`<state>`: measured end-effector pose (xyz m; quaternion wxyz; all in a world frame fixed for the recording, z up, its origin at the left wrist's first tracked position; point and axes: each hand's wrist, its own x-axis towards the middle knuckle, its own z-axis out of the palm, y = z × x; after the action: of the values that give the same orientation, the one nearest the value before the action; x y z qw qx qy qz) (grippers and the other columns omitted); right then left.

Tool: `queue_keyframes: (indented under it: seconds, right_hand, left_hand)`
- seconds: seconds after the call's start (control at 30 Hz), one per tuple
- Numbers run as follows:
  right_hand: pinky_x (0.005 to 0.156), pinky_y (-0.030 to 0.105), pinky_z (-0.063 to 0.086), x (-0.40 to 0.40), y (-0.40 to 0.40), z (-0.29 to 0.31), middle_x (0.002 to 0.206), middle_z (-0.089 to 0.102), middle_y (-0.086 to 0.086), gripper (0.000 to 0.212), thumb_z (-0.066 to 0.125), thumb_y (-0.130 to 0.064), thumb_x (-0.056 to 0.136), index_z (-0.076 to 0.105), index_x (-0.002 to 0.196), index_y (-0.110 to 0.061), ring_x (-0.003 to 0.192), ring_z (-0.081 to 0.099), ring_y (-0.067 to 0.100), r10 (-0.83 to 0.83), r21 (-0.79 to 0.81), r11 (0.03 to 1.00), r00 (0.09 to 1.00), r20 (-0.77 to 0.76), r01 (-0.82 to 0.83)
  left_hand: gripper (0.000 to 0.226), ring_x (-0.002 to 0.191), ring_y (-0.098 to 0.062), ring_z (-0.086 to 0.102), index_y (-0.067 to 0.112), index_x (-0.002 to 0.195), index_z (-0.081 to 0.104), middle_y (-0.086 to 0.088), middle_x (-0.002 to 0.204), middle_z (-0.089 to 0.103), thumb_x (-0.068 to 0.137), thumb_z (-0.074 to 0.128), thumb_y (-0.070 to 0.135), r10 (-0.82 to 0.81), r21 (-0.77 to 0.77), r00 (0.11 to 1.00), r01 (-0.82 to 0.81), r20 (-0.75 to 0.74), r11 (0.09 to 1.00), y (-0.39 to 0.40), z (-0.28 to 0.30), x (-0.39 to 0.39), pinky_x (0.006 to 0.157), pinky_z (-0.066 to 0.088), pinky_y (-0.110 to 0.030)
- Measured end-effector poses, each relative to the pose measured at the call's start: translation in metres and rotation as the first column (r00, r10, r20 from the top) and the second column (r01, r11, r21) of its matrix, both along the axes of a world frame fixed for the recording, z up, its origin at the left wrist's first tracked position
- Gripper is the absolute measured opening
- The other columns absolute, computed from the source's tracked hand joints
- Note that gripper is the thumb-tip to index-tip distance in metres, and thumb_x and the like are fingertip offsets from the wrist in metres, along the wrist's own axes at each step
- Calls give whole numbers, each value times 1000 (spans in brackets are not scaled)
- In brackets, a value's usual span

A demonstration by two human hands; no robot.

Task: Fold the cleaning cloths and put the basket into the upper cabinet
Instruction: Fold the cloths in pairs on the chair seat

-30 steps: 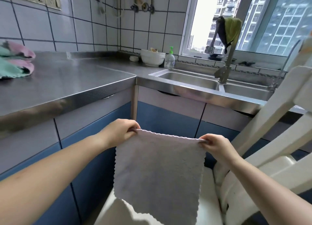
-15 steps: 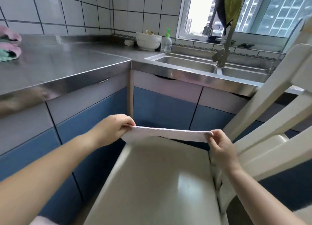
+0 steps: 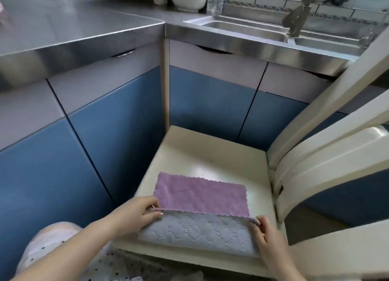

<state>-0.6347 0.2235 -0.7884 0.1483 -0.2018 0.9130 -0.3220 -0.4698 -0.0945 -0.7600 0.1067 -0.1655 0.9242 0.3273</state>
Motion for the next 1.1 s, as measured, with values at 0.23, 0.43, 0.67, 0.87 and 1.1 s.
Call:
queue_keyframes:
  seconds: [0.23,0.43,0.67,0.87,1.1]
  right_hand:
    - [60,26,38,-17,-24,12,79,62,3,8,53,-21,94,56,90,-15,72,54,17,-130,-124,984,991,-13,128]
    - [60,34,31,-46,-49,13,76,57,-1,9,50,-23,96,51,89,-17,77,52,23,-174,-35,984,985,20,174]
    - [68,30,34,-67,-57,0,97,65,9,9,50,-28,95,50,93,-19,95,58,29,-199,66,978,979,35,196]
    - [68,30,34,-76,-60,-5,98,66,11,11,51,-29,95,49,92,-19,95,59,30,-206,94,975,978,20,203]
    - [70,32,41,-76,-58,-5,92,61,2,22,51,-27,94,54,111,-15,85,57,25,-235,27,972,971,34,234]
  left_hand:
    - [22,82,-9,70,29,109,52,0,94,72,92,57,15,440,538,895,-333,-80,775,-4,8,-18,66,55,-22]
    - [33,95,-3,58,25,122,48,1,102,62,92,57,15,515,425,844,-416,-149,804,-12,-7,-47,80,47,-18]
    - [26,67,-7,51,22,117,55,4,79,53,90,59,22,524,259,833,-474,-177,841,-21,-25,-70,60,38,-22]
    - [26,80,-9,57,25,115,55,3,83,57,90,59,27,538,243,821,-492,-190,836,-25,-31,-81,64,39,-18]
    - [29,102,-15,58,20,119,54,6,104,60,91,58,26,616,323,768,-546,-177,773,-27,-30,-85,82,41,-26]
